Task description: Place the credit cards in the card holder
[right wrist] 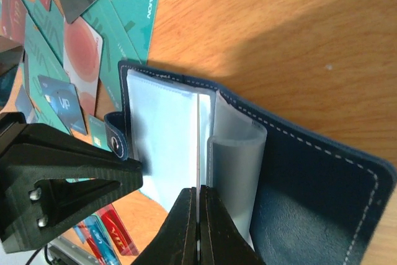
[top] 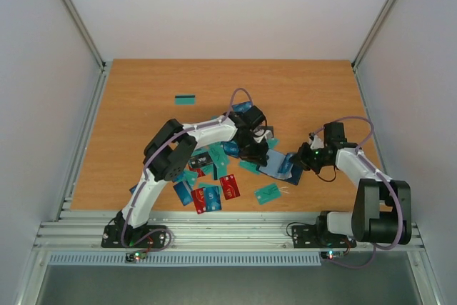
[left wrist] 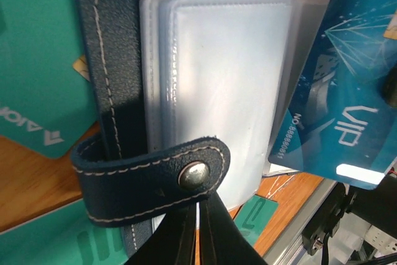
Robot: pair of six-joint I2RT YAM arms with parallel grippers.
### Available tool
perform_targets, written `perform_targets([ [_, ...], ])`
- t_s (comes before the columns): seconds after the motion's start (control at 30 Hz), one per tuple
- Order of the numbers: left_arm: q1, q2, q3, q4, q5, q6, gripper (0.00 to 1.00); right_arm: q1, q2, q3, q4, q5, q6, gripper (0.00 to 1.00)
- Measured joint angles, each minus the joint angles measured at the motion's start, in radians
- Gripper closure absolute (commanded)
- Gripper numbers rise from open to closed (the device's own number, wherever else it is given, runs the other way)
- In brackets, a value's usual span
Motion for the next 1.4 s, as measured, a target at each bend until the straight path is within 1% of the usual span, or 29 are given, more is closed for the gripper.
perform_targets([
  [0.27,0.011,0.000,0.059,-0.051,-0.010,0.000,0.95,-0.013,0.065,-0.035,0.109,-0.037,0.019,0.99],
  [0.67,0.042,0.026,0.097,-0.137,-0.079,0.016,0.95,-0.013,0.047,-0.099,0.226,-0.086,0.089,0.99],
  [1.13,0.050,0.039,0.096,-0.149,-0.090,0.034,0.96,-0.013,-0.021,-0.130,0.278,-0.110,0.144,0.99],
  [1.4,0.052,0.036,0.085,-0.135,-0.080,0.029,0.96,-0.013,-0.023,-0.164,0.307,-0.113,0.162,0.99],
])
